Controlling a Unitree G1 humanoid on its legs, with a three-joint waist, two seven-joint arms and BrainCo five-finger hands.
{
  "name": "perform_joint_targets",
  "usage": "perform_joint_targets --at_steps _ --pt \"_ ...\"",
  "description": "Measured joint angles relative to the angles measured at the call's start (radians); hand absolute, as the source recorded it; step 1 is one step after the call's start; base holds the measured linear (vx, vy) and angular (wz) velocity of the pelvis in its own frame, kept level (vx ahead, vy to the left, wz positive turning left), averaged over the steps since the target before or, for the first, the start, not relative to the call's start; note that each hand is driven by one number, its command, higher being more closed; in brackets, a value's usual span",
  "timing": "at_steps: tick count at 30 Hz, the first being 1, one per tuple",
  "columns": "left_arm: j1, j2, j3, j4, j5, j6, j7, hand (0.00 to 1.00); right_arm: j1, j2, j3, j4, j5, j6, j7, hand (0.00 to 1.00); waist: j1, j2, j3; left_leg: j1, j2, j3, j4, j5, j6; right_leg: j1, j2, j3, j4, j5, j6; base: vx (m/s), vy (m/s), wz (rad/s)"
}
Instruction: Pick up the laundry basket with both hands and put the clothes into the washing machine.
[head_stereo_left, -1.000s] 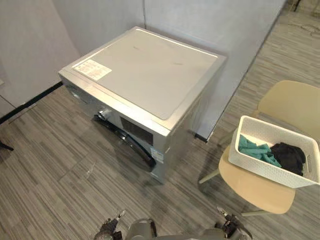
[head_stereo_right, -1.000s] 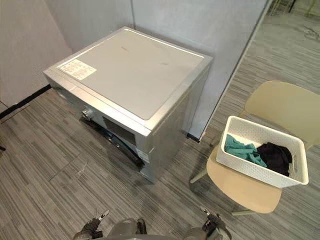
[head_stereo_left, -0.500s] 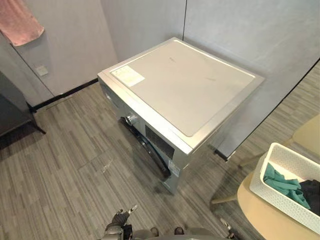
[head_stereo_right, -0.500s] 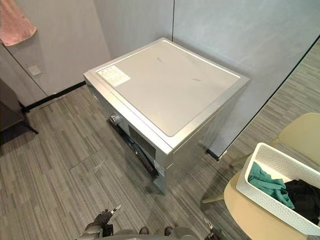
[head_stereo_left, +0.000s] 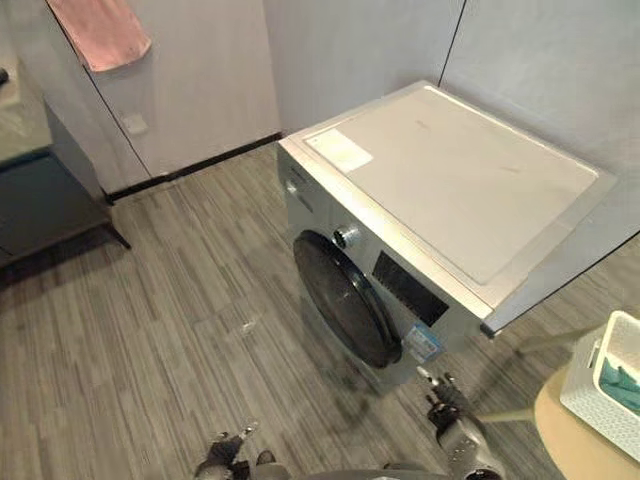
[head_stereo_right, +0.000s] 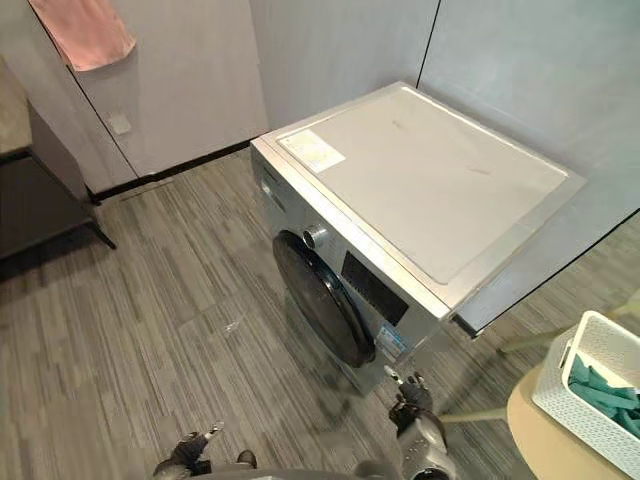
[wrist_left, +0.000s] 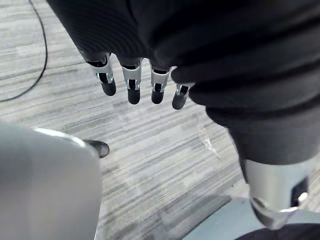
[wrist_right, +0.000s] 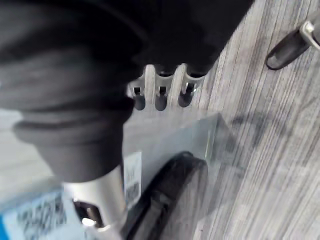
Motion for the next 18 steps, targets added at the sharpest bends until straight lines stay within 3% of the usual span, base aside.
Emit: perform_joint_targets --at_steps 2,6,10,18 --pt "0.004 0.003 0.001 0.000 0.000 0.007 0.001 0.00 0.025 -0.027 0.074 -0.046 -0.040 0.002 0.019 0.00 0.000 0.001 0.001 0.001 -0.007 0.013 -0.026 0.016 0.021 -0.006 -0.003 0.007 -0.028 0.035 0.000 -0.06 0.099 -0.16" --pt "0.000 0.011 0.001 0.015 0.000 0.009 0.003 0.00 0.037 -0.054 0.263 -0.186 -0.068 0.001 0.088 0.00 0.003 -0.004 0.002 -0.002 -0.008 0.041 -0.086 0.066 0.021 -0.047 0.000 0.030 -0.053 0.042 0.005 -0.13 -0.033 -0.25" --pt "-0.026 -0.008 0.014 0.016 0.000 0.010 0.011 0.00 0.015 -0.082 0.374 -0.230 -0.087 0.001 0.141 0.00 0.005 0.015 0.034 -0.025 0.004 0.030 -0.160 0.125 0.021 -0.097 0.021 0.022 -0.051 0.056 0.012 -0.18 -0.053 0.06" --pt "-0.049 0.013 0.053 -0.005 0.000 0.011 0.023 0.00 -0.047 -0.083 0.462 -0.230 -0.055 0.002 0.157 0.00 0.031 -0.046 0.070 -0.115 0.003 -0.028 -0.160 0.152 0.023 -0.128 0.021 -0.021 -0.100 0.103 0.015 -0.05 -0.006 0.17"
